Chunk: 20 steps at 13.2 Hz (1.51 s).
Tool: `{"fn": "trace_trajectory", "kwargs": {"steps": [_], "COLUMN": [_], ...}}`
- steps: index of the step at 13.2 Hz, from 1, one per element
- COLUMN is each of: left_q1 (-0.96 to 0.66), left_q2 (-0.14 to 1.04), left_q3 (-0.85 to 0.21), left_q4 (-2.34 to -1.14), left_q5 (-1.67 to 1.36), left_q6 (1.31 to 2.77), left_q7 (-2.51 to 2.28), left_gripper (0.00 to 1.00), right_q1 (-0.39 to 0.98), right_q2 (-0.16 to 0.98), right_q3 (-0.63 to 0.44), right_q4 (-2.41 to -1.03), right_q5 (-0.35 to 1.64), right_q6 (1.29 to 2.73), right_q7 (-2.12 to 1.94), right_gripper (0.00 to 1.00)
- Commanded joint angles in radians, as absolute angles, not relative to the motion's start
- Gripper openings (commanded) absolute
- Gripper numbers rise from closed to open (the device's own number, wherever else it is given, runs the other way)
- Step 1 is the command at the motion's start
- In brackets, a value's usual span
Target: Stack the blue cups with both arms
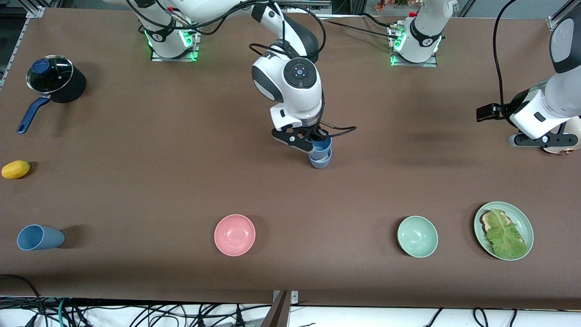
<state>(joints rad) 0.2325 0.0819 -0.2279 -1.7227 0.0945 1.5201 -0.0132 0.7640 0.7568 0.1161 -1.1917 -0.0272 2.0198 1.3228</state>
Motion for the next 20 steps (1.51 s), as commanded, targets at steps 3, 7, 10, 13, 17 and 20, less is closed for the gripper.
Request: {"fn": "trace_trajectory", "kwargs": {"steps": [3, 7, 10, 13, 17, 20], "left_q1": [-0.009, -0.026, -0.026, -0.026, -0.026, -0.026], "left_q2": [0.092, 0.092, 0.091, 0.086, 0.081, 0.081], "left_q3": [0.005, 0.052, 0.081, 0.083, 0.078, 0.069], "left_q4": [-1.655, -1.614, -1.594, -1.595, -1.595, -1.597], "left_q5": [0.084, -0.005, -0.031, -0.015, -0.015, -0.015], "left_q6": [1.479, 1.479, 1.477, 1.491, 1.523, 1.528], "left_q7": [0.0, -0.002, 0.002, 0.101, 0.11, 0.12], "left_gripper": [1.0, 1.0, 1.0, 1.0, 1.0, 1.0], "right_q1": [0.749, 0.735, 0.691, 0.576, 0.347, 0.227], "right_q2": [0.764, 0.737, 0.707, 0.641, 0.574, 0.481], "right_q3": [0.107, 0.077, 0.043, 0.046, 0.046, 0.026], "right_q4": [-1.149, -1.147, -1.149, -1.154, -1.154, -1.218], "right_q5": [-0.04, -0.043, -0.035, -0.025, 0.09, 0.172], "right_q6": [1.979, 1.979, 1.916, 1.83, 1.699, 1.621], "right_q7": [1.328, 1.307, 1.14, 0.924, 0.593, 0.387], "right_gripper": [0.81, 1.0, 1.0, 1.0, 1.0, 1.0]}}
